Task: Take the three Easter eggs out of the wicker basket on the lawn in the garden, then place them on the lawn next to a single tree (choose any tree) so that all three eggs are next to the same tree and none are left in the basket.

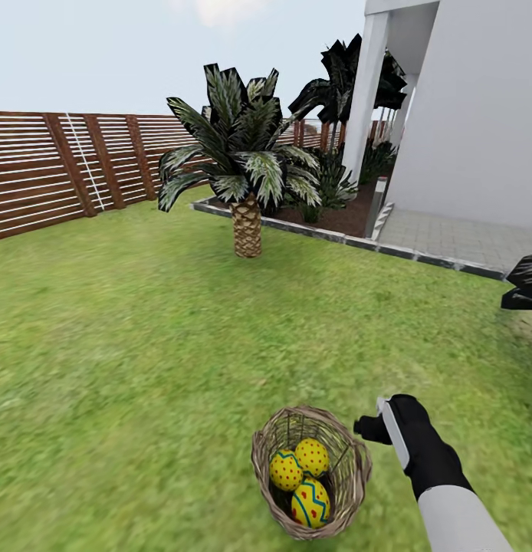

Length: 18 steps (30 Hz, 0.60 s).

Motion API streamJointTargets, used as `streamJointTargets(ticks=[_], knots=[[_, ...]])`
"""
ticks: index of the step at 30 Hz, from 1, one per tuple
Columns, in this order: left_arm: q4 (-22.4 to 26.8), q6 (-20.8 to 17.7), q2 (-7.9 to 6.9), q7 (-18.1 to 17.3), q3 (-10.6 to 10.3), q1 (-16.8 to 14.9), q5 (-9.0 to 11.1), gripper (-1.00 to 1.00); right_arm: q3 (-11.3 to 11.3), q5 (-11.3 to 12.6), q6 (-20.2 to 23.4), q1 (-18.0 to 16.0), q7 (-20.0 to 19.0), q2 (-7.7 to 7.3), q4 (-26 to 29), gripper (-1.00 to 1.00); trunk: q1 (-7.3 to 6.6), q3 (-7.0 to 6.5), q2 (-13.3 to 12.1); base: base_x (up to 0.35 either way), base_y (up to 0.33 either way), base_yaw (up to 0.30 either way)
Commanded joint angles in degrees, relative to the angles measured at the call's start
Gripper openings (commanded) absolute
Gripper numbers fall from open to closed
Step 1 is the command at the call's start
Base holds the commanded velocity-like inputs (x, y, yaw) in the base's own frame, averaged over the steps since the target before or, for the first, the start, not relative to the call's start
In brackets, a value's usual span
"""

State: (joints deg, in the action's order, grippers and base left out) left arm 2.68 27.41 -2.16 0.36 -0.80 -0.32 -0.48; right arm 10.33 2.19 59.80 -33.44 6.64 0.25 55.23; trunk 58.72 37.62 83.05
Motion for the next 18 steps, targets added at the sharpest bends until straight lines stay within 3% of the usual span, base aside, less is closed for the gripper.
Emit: streamJointTargets(ticks=[1,11,18], knots=[[-0.04,0.19,-0.02,0.05,-0.08,-0.03,-0.05,1.0,0.02,0.27,0.2,-0.22,0.64,0.02,-0.53,1.0,0.0,0.05,0.03,0.055,0.0,0.0],[-0.02,0.19,-0.04,0.13,-0.08,-0.03,-0.05,1.0,-0.13,0.27,0.2,-1.63,2.03,-0.05,-5.65,1.0,0.0,0.05,0.03,0.054,0.0,0.0],[-0.02,0.19,-0.04,0.16,-0.08,-0.03,-0.05,1.0,0.01,0.29,0.2,-2.14,2.13,-1.34,-7.92,1.0,0.0,0.05,0.03,0.019,0.0,0.0]])
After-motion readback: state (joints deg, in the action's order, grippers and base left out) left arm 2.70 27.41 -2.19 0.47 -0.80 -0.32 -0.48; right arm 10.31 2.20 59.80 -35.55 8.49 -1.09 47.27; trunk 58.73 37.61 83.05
